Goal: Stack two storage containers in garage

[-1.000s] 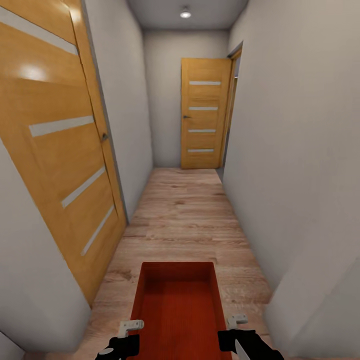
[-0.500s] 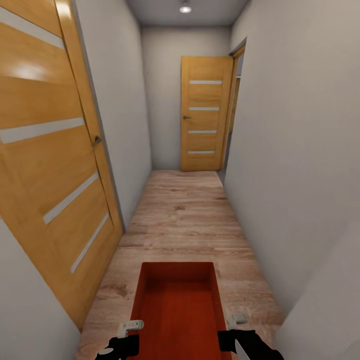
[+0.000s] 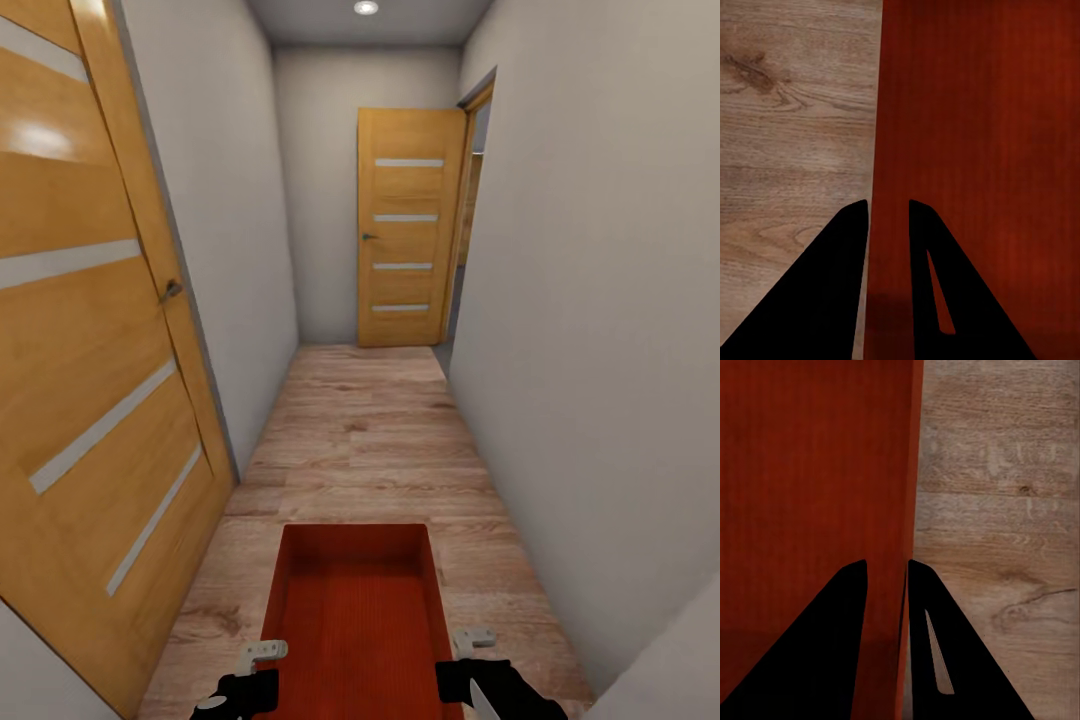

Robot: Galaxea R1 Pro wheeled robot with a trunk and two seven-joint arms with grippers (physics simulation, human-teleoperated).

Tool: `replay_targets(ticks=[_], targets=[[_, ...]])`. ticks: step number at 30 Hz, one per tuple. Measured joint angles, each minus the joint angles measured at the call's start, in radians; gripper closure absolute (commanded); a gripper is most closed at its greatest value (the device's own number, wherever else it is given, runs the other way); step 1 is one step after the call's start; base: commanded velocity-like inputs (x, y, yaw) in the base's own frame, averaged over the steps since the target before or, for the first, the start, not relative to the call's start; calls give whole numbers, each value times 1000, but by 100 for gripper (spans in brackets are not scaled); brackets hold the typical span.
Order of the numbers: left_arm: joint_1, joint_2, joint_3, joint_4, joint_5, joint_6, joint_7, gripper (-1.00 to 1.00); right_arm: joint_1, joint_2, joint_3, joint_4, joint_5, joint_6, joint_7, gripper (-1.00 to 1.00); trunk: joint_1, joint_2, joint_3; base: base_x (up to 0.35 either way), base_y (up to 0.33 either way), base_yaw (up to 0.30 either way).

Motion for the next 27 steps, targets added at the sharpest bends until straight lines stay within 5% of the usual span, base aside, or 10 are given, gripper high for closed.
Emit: replay_targets(ticks=[27], targets=[[0, 0, -1, 0, 0, 1, 0, 100, 1, 0, -1, 0, 0, 0, 0, 100, 0, 0, 0, 342, 0, -17]])
